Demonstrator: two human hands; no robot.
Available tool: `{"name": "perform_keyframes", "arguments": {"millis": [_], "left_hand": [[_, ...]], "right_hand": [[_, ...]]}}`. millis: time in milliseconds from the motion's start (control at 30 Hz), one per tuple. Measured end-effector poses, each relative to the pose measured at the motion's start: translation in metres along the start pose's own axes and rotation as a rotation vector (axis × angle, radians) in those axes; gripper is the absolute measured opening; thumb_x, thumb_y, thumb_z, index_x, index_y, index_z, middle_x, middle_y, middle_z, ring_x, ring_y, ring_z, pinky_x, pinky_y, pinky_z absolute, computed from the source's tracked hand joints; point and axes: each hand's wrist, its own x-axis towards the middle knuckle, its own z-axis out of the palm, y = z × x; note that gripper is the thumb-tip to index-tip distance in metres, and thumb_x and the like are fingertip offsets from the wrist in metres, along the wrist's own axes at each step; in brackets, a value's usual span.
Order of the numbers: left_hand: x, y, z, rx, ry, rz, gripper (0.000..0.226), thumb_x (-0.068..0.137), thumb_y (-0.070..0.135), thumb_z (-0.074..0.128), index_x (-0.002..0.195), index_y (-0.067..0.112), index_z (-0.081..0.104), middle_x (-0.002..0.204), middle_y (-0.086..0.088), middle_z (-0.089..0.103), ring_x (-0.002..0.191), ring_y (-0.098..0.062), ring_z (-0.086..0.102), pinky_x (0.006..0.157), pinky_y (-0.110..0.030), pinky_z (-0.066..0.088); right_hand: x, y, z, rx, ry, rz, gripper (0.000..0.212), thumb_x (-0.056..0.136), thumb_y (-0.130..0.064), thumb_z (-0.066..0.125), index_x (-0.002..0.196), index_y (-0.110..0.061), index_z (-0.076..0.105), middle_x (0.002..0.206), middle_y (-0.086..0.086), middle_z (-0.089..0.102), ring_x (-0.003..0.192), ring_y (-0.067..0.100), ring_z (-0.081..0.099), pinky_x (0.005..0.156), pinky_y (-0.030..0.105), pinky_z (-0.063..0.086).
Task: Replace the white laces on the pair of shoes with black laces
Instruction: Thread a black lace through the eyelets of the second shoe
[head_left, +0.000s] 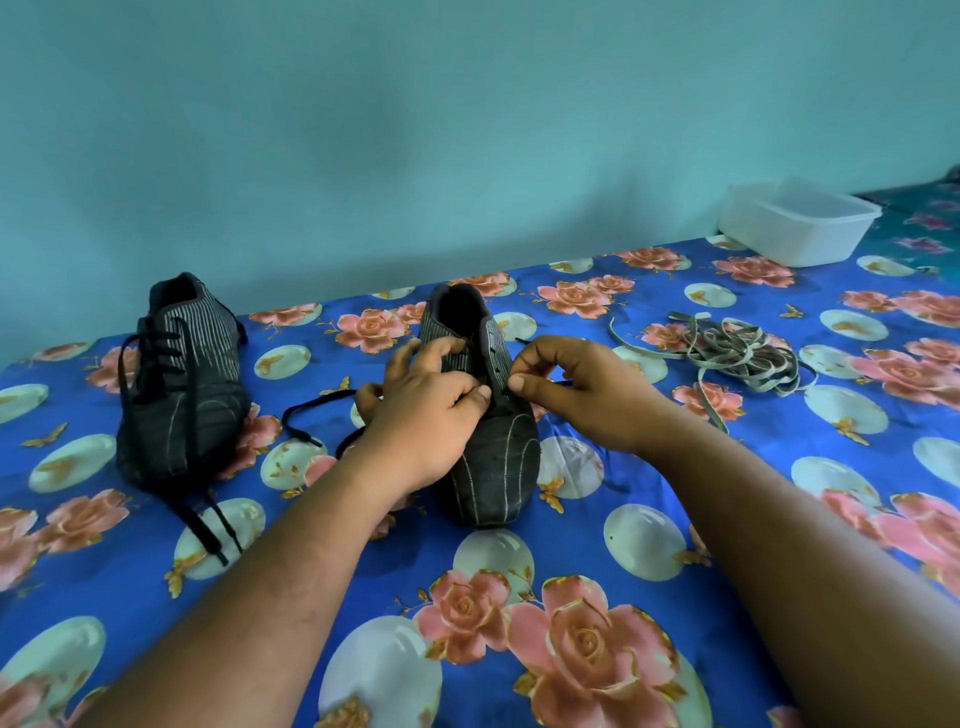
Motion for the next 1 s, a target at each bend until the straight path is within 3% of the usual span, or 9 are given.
{"name": "perform_keyframes", "arguments": {"millis": [100, 233, 367, 533, 633, 700, 800, 867, 1000], "left_hand": [[-0.0012, -0.0004, -0.0011, -0.080, -0.005, -0.009, 0.027, 0.102, 0.044, 0.052, 0.095, 0.029, 0.073, 0.157, 0.019, 0.032, 0.147, -0.010, 0.013, 0.102, -0.036, 0.011], [-0.0034, 0.0012, -0.0039, -0.169, -0.012, -0.041, 0.016, 0.099, 0.039, 0.059, 0.096, 0.031, 0.072, 0.154, 0.019, 0.035, 0.144, -0.006, 0.016, 0.088, -0.022, 0.005], [-0.0036, 0.0011, -0.0027, -0.202, -0.027, -0.073, 0.010, 0.096, 0.038, 0.062, 0.088, 0.035, 0.067, 0.148, 0.022, 0.036, 0.142, -0.003, 0.016, 0.097, -0.031, 0.009], [-0.0030, 0.0024, -0.0021, -0.234, -0.019, -0.094, 0.010, 0.095, 0.037, 0.063, 0.085, 0.035, 0.066, 0.145, 0.022, 0.037, 0.141, -0.004, 0.017, 0.097, -0.031, 0.009], [-0.0023, 0.0024, -0.0012, -0.219, -0.038, -0.091, 0.018, 0.100, 0.040, 0.057, 0.099, 0.032, 0.073, 0.150, 0.018, 0.037, 0.143, -0.008, 0.017, 0.096, -0.028, 0.008], [-0.0013, 0.0015, -0.0012, -0.192, -0.045, -0.082, 0.027, 0.102, 0.044, 0.053, 0.104, 0.030, 0.075, 0.150, 0.019, 0.038, 0.144, -0.009, 0.018, 0.097, -0.033, 0.010], [0.0003, -0.0008, -0.0017, -0.224, -0.048, -0.078, 0.022, 0.101, 0.044, 0.055, 0.093, 0.034, 0.073, 0.148, 0.019, 0.040, 0.144, -0.011, 0.019, 0.104, -0.037, 0.014], [0.0014, -0.0034, -0.0009, -0.258, -0.040, -0.059, 0.019, 0.099, 0.040, 0.060, 0.082, 0.039, 0.068, 0.146, 0.017, 0.042, 0.144, -0.014, 0.021, 0.115, -0.042, 0.016], [0.0018, -0.0048, 0.0008, -0.303, -0.009, -0.042, 0.024, 0.097, 0.036, 0.064, 0.074, 0.044, 0.062, 0.139, 0.018, 0.043, 0.143, -0.016, 0.023, 0.120, -0.048, 0.017]], "right_hand": [[-0.0009, -0.0011, 0.0004, -0.033, 0.006, -0.012, 0.010, 0.091, -0.033, 0.075, 0.097, -0.025, 0.073, 0.088, -0.017, 0.068, 0.088, 0.004, 0.063, 0.075, 0.015, 0.048], [-0.0014, -0.0015, 0.0009, -0.021, 0.013, -0.006, 0.004, 0.092, -0.027, 0.075, 0.094, -0.024, 0.074, 0.083, -0.020, 0.068, 0.083, -0.001, 0.062, 0.073, 0.008, 0.044], [-0.0016, -0.0036, 0.0002, -0.003, 0.010, 0.013, 0.002, 0.093, -0.025, 0.074, 0.092, -0.022, 0.075, 0.080, -0.019, 0.068, 0.072, -0.005, 0.061, 0.069, 0.006, 0.042], [-0.0030, -0.0085, -0.0007, 0.023, 0.028, 0.032, 0.005, 0.093, -0.023, 0.074, 0.095, -0.019, 0.075, 0.080, -0.011, 0.068, 0.062, -0.007, 0.059, 0.062, 0.006, 0.041], [-0.0026, -0.0065, -0.0009, -0.027, 0.060, -0.025, 0.005, 0.090, -0.022, 0.078, 0.094, -0.020, 0.077, 0.080, -0.013, 0.070, 0.074, -0.001, 0.063, 0.070, 0.007, 0.044], [-0.0020, -0.0037, -0.0010, -0.071, 0.085, -0.087, 0.006, 0.088, -0.018, 0.080, 0.093, -0.020, 0.078, 0.081, -0.017, 0.070, 0.083, 0.001, 0.063, 0.074, 0.009, 0.044], [0.0006, -0.0025, -0.0011, -0.229, 0.134, -0.273, 0.009, 0.087, -0.017, 0.080, 0.095, -0.022, 0.079, 0.084, -0.026, 0.066, 0.088, 0.004, 0.061, 0.076, 0.013, 0.045], [0.0026, -0.0003, -0.0013, -0.289, 0.156, -0.339, 0.010, 0.087, -0.018, 0.079, 0.095, -0.023, 0.079, 0.086, -0.020, 0.070, 0.086, 0.007, 0.061, 0.076, 0.021, 0.048], [-0.0008, -0.0041, -0.0019, -0.070, 0.086, -0.133, 0.005, 0.088, -0.021, 0.079, 0.090, -0.022, 0.075, 0.080, -0.010, 0.072, 0.075, 0.011, 0.063, 0.071, 0.030, 0.053]]}}
